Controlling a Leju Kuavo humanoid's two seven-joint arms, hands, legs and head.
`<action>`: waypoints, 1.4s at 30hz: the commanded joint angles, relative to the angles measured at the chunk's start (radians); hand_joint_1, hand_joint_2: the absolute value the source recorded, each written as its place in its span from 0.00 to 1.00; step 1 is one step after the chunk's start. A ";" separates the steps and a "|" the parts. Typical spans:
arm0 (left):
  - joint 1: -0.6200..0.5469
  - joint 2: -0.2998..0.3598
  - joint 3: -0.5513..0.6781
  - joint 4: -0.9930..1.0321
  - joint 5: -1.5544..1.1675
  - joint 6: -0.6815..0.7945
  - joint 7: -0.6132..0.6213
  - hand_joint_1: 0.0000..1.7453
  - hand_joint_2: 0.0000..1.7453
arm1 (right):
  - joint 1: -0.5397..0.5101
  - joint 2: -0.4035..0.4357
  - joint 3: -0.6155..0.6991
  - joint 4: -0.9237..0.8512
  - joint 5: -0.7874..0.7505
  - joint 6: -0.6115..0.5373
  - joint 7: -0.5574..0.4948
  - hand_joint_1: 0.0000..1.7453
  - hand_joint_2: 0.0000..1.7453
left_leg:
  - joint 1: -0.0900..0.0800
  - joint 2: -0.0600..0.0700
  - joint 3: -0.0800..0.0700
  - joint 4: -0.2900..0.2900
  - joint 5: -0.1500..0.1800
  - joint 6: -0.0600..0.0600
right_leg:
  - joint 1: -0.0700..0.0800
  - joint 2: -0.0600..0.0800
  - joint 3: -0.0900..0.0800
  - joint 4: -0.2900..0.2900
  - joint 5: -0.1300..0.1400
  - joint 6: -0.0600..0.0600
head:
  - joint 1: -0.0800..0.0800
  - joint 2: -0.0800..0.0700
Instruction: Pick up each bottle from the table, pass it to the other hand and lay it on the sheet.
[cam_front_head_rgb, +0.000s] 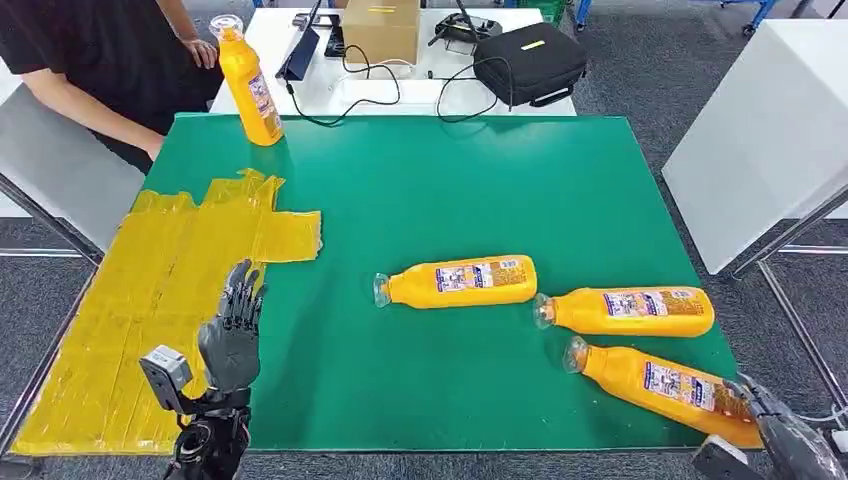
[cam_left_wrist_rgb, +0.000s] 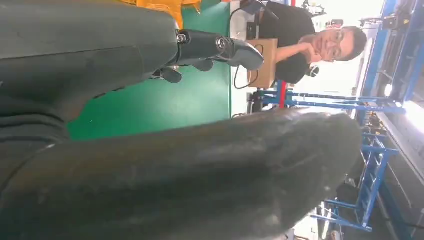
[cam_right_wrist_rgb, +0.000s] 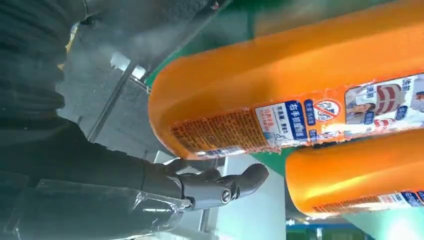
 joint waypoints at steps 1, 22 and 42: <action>-0.027 -0.001 0.012 0.041 -0.009 -0.001 -0.003 0.00 0.00 | -0.069 0.058 0.066 0.102 0.022 -0.036 0.029 0.00 1.00 | 0.001 0.001 0.004 -0.001 0.000 0.000 | 0.001 0.000 0.004 -0.002 0.000 -0.003 | 0.000 0.000; -0.119 -0.020 0.001 0.109 -0.032 -0.006 0.013 0.00 0.00 | -0.242 0.094 0.174 0.281 0.101 -0.132 0.185 0.00 1.00 | 0.001 0.001 0.004 -0.001 0.001 0.001 | 0.001 0.001 0.004 -0.001 0.000 -0.003 | 0.001 0.000; -0.173 -0.017 -0.024 0.123 0.003 0.009 0.043 0.00 0.00 | -0.004 0.147 -0.107 0.091 0.373 0.088 0.051 0.00 1.00 | 0.002 -0.011 0.013 -0.001 0.000 0.002 | 0.003 -0.012 0.016 -0.004 -0.005 -0.004 | 0.001 0.000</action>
